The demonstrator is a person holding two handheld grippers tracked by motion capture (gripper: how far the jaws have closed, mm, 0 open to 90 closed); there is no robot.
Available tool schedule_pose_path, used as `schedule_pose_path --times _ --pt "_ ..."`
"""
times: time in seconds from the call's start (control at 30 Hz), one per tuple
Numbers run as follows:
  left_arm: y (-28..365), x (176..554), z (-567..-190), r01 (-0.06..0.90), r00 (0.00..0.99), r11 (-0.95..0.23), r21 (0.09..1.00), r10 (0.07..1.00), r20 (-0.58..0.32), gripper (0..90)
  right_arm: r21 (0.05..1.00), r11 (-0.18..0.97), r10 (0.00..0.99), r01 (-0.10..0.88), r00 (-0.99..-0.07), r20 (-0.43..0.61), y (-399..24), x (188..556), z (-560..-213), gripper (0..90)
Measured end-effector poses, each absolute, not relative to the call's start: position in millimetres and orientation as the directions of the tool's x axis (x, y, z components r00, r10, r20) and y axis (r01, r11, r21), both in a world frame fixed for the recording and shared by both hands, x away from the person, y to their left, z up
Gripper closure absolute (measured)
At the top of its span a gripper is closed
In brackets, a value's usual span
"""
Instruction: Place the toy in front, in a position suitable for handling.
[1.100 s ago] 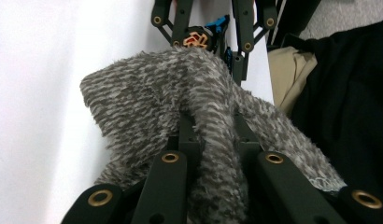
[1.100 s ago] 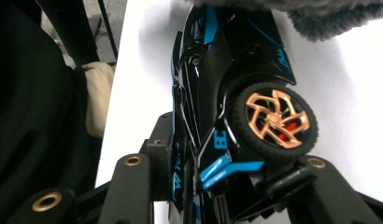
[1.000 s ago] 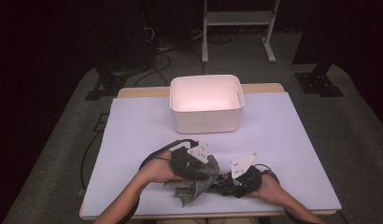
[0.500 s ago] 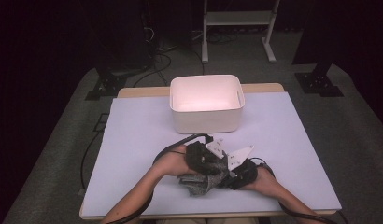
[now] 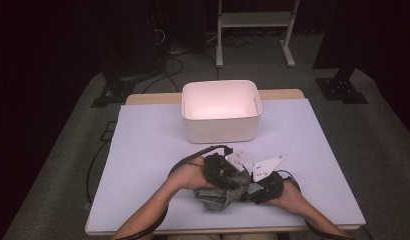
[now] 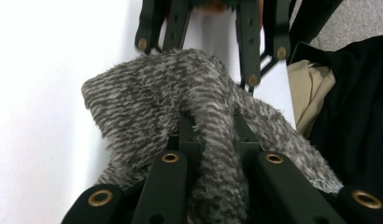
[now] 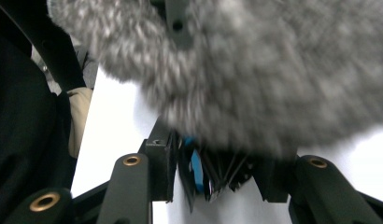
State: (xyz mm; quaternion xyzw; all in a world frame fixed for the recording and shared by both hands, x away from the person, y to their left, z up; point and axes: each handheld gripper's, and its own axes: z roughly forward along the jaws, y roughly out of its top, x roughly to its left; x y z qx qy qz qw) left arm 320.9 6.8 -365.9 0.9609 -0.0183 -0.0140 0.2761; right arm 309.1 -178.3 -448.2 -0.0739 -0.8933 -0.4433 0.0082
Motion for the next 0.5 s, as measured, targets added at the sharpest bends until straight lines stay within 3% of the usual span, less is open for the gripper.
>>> schedule_pose_path --times 0.23,0.5 --pt "11.4 320.0 -366.1 -0.035 0.999 -0.852 0.522 -0.047 -0.009 79.3 0.786 0.608 0.109 0.112 -0.992 0.056 -176.8 308.1 -447.0 56.3" --pt "55.2 322.2 -367.7 0.015 1.000 -0.832 0.554 0.011 -0.011 79.5 0.778 0.621 0.100 0.093 -0.994 0.040 -176.2 308.2 -445.7 56.5"
